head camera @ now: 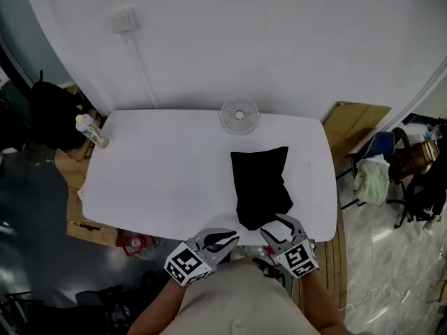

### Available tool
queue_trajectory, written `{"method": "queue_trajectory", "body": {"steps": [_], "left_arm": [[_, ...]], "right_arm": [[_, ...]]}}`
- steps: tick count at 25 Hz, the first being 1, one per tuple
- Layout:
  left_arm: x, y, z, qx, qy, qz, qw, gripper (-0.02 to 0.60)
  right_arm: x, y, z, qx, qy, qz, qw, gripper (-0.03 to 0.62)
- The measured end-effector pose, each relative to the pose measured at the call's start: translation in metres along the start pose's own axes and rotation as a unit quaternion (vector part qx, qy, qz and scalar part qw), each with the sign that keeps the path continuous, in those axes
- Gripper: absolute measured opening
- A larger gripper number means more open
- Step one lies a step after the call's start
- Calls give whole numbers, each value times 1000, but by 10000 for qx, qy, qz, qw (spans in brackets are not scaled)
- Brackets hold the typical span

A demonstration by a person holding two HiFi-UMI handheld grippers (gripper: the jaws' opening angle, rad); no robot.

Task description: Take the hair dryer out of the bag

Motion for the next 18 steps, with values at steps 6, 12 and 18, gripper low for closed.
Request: {"method": "queue_trajectory", "body": {"steps": [6, 12, 18], "left_arm": [[55, 33, 21, 98, -120, 986, 9950, 172], [111, 64, 46, 401, -375, 1842, 9813, 218], [140, 93, 73, 392, -404, 2673, 9620, 218]], "right_arm": [[-2, 12, -24, 154, -6, -21, 9999, 232], [-7, 27, -52, 659, 267, -173, 9973, 230], [-1, 37, -70, 1041, 471, -81, 9934, 230]]}}
Point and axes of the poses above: the fingertips, and each gripper's own axes: x forward along the fingers, z to its left, y out of its underside, the point moved 5 cm from there along -x, backward along the fingers, and after that the axes turned 11 degrees about -z, right-handed, at the moved point
